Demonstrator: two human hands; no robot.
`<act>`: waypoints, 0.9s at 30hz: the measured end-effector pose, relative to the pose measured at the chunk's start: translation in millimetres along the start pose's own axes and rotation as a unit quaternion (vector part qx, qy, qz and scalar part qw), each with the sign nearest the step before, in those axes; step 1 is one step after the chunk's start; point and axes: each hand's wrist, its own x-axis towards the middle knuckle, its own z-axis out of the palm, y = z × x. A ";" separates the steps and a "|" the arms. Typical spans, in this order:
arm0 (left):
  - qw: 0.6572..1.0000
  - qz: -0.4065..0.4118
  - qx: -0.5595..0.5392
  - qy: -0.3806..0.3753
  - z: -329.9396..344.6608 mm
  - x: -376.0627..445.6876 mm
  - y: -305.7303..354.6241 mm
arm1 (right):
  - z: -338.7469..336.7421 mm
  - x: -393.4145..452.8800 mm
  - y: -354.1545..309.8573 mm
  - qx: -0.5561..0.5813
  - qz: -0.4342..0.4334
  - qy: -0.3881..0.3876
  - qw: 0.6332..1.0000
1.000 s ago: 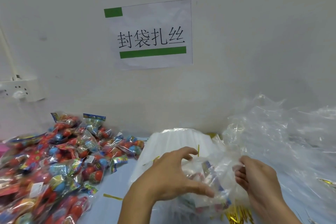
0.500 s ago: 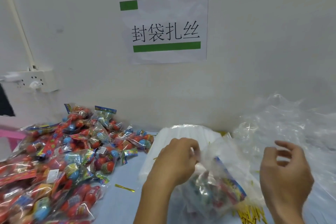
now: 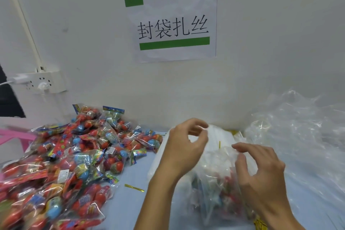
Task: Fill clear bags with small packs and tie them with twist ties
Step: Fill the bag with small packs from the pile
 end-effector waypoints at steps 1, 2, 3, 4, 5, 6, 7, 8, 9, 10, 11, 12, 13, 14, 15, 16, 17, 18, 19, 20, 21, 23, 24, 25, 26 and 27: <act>0.999 -0.001 0.029 0.036 -0.2 2.8 -4.1 | -1.7 0.2 -0.3 0.020 0.007 0.004 1.000; 0.996 -0.001 0.066 0.054 -1.6 5.3 -9.6 | -3.4 0.6 -1.0 0.037 0.012 0.010 0.999; 0.993 -0.004 0.104 0.057 -4.5 7.8 -17.2 | -4.7 1.4 -0.9 0.048 0.014 0.019 0.999; 0.989 -0.010 0.137 0.050 -9.0 10.0 -27.0 | -5.7 1.8 -0.2 0.055 0.017 0.029 0.998; 0.985 -0.016 0.167 0.037 -15.2 13.1 -38.7 | -6.3 2.8 0.7 0.060 0.021 0.040 0.997; 0.979 -0.019 0.200 0.024 -21.9 16.6 -51.0 | -6.9 3.6 1.6 0.066 0.025 0.050 0.996; 0.971 -0.019 0.238 0.010 -29.3 21.2 -63.0 | -7.3 4.6 2.5 0.071 0.029 0.060 0.995; 0.958 -0.016 0.286 -0.006 -36.8 26.8 -75.0 | -7.5 5.2 3.6 0.076 0.033 0.068 0.994; 0.938 -0.018 0.345 -0.031 -43.8 33.0 -87.0 | -7.6 5.5 4.5 0.078 0.035 0.074 0.994; 0.907 -0.035 0.413 -0.070 -50.6 39.1 -98.8 | -7.5 5.7 5.2 0.080 0.038 0.077 0.993; 0.863 -0.071 0.484 -0.129 -57.2 45.3 -109.9 | -7.4 5.7 5.8 0.081 0.043 0.078 0.993; 0.805 -0.114 0.547 -0.199 -63.8 51.5 -119.4 | -7.1 5.8 6.3 0.083 0.049 0.077 0.992; 0.745 -0.155 0.593 -0.264 -69.0 56.2 -126.9 | -6.8 5.8 6.7 0.085 0.054 0.075 0.992; 0.696 -0.186 0.619 -0.313 -72.7 59.9 -132.7 | -6.6 5.9 6.9 0.087 0.056 0.074 0.992; 0.668 -0.205 0.627 -0.344 -74.6 62.5 -136.7 | -6.5 6.1 7.2 0.090 0.059 0.072 0.992; 0.660 -0.210 0.626 -0.357 -75.2 64.8 -140.5 | -6.4 6.5 7.8 0.091 0.062 0.071 0.991; 0.662 -0.201 0.626 -0.360 -75.0 66.6 -143.8 | -6.5 6.9 8.6 0.093 0.065 0.070 0.991; 0.668 -0.181 0.629 -0.354 -74.3 68.3 -146.0 | -6.9 7.1 9.4 0.094 0.069 0.068 0.991; 0.672 -0.159 0.635 -0.345 -74.1 70.2 -148.5 | -7.3 7.7 10.4 0.095 0.072 0.068 0.991; 0.675 -0.138 0.642 -0.336 -74.9 71.9 -151.5 | -7.6 8.1 11.3 0.096 0.075 0.069 0.990; 0.676 -0.120 0.650 -0.327 -76.6 72.8 -154.8 | -7.8 8.5 12.1 0.097 0.078 0.069 0.990; 0.671 -0.083 0.669 -0.309 -81.8 74.4 -159.1 | -7.8 9.2 12.9 0.101 0.083 0.066 0.989; 0.667 -0.066 0.678 -0.302 -84.7 74.8 -160.3 | -7.4 9.0 13.2 0.101 0.085 0.063 0.989; 0.667 -0.054 0.682 -0.294 -86.9 75.6 -160.7 | -7.1 8.9 13.5 0.101 0.085 0.061 0.989; 0.676 -0.047 0.679 -0.284 -88.6 77.5 -160.6 | -7.0 8.7 13.4 0.102 0.086 0.060 0.989; 0.692 -0.043 0.668 -0.271 -89.8 80.0 -159.8 | -6.8 8.7 13.1 0.104 0.087 0.058 0.989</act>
